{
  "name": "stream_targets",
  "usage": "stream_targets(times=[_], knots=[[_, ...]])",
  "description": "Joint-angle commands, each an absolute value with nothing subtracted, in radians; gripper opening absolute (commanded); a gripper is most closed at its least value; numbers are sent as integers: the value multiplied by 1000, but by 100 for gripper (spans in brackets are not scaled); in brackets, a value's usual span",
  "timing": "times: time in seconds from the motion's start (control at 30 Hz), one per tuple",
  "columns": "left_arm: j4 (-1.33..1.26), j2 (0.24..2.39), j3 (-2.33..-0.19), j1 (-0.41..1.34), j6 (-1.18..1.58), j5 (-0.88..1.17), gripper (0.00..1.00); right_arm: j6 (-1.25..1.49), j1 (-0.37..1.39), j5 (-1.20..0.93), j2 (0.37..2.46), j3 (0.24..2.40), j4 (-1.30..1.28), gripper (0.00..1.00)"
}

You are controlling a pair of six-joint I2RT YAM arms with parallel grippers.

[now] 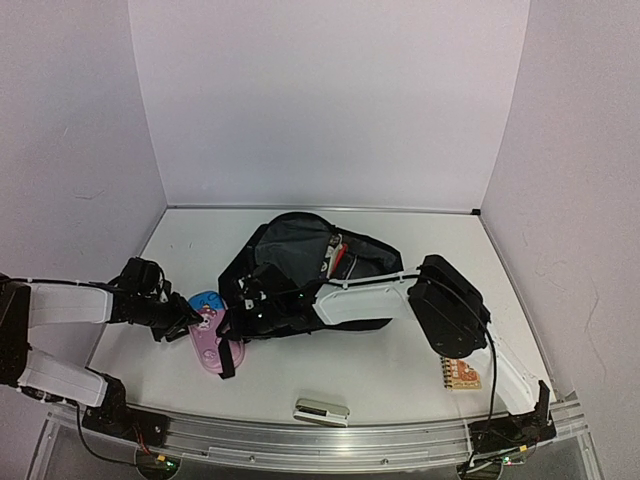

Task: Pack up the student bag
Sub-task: Pick up the stationery from the center of the board.

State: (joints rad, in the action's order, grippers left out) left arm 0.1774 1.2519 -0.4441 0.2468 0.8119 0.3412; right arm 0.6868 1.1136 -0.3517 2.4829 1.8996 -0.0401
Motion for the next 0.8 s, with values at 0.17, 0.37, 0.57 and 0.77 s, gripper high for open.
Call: stream_targets(times=[0.17, 0.37, 0.57, 0.77], knots=[[115, 1341, -436, 284, 845, 367, 37, 715, 1119, -475, 2607, 2024, -54, 55], [134, 1307, -426, 284, 870, 347, 36, 794, 1118, -623, 2586, 1968, 217, 29], [197, 1195, -417, 284, 899, 315, 42, 819, 1119, -593, 2493, 1851, 343, 0], [304, 967, -419, 282, 934, 261, 70, 886, 1114, -515, 2333, 1650, 563, 0]])
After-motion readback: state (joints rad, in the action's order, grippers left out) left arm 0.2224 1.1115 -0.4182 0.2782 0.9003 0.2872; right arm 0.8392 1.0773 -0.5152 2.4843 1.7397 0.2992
